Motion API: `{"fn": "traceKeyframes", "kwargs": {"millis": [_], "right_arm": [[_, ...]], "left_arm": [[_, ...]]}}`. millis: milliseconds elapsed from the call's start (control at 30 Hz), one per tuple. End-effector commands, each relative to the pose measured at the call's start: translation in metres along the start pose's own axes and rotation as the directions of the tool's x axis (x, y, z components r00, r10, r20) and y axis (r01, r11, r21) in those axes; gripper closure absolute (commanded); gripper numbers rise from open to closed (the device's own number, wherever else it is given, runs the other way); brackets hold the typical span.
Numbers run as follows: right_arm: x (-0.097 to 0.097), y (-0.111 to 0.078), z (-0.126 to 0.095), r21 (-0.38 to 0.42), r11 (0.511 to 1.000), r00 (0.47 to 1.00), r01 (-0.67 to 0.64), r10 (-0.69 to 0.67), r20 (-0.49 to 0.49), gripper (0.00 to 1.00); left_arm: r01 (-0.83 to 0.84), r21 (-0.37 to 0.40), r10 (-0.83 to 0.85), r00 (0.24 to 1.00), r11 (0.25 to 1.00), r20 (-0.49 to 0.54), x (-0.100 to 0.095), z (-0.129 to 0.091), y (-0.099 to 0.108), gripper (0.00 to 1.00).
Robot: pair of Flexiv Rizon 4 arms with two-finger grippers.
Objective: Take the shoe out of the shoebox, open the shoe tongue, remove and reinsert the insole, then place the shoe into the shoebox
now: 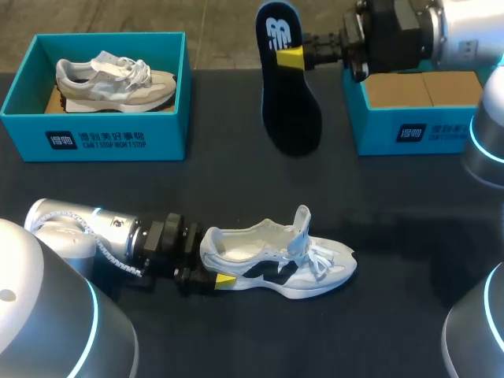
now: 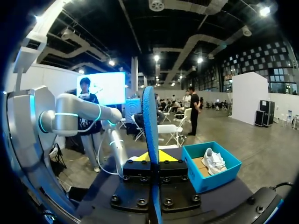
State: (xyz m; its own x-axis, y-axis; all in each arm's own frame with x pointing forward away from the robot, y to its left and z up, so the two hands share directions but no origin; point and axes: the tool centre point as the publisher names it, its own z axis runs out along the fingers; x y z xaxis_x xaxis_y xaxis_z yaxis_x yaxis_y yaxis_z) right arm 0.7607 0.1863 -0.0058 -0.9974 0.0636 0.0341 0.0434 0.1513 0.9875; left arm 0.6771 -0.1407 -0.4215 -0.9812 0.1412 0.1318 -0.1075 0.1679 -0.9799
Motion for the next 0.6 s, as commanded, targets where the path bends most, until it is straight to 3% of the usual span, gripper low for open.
{"fn": "traceKeyframes", "kwargs": {"millis": [33, 167, 200, 233, 600], "right_arm": [[0.007, 0.009, -0.008, -0.015, 1.0, 1.0, -0.015, 0.015, 0.026, 1.0], [0.009, 0.02, -0.015, -0.058, 0.997, 0.997, -0.043, 0.046, 0.057, 1.0], [0.009, 0.024, -0.018, -0.034, 0.999, 0.992, -0.035, 0.039, 0.121, 1.0], [0.01, 0.029, -0.021, 0.053, 0.999, 0.979, -0.006, -0.005, 0.205, 1.0], [0.01, 0.029, -0.021, 0.053, 0.999, 0.979, -0.006, -0.005, 0.205, 1.0]], "left_arm": [[0.001, -0.001, -0.001, 1.0, 1.0, 0.001, 0.0, 0.0, 0.001, 1.0], [0.001, -0.001, -0.001, 1.0, 1.0, 0.001, 0.0, 0.0, 0.001, 1.0], [0.001, -0.001, -0.001, 1.0, 1.0, 0.001, 0.0, 0.0, 0.001, 1.0], [0.001, -0.001, -0.001, 1.0, 1.0, 0.001, 0.0, 0.0, 0.001, 1.0], [0.001, -0.001, -0.001, 1.0, 1.0, 0.001, 0.0, 0.0, 0.001, 1.0]]}}
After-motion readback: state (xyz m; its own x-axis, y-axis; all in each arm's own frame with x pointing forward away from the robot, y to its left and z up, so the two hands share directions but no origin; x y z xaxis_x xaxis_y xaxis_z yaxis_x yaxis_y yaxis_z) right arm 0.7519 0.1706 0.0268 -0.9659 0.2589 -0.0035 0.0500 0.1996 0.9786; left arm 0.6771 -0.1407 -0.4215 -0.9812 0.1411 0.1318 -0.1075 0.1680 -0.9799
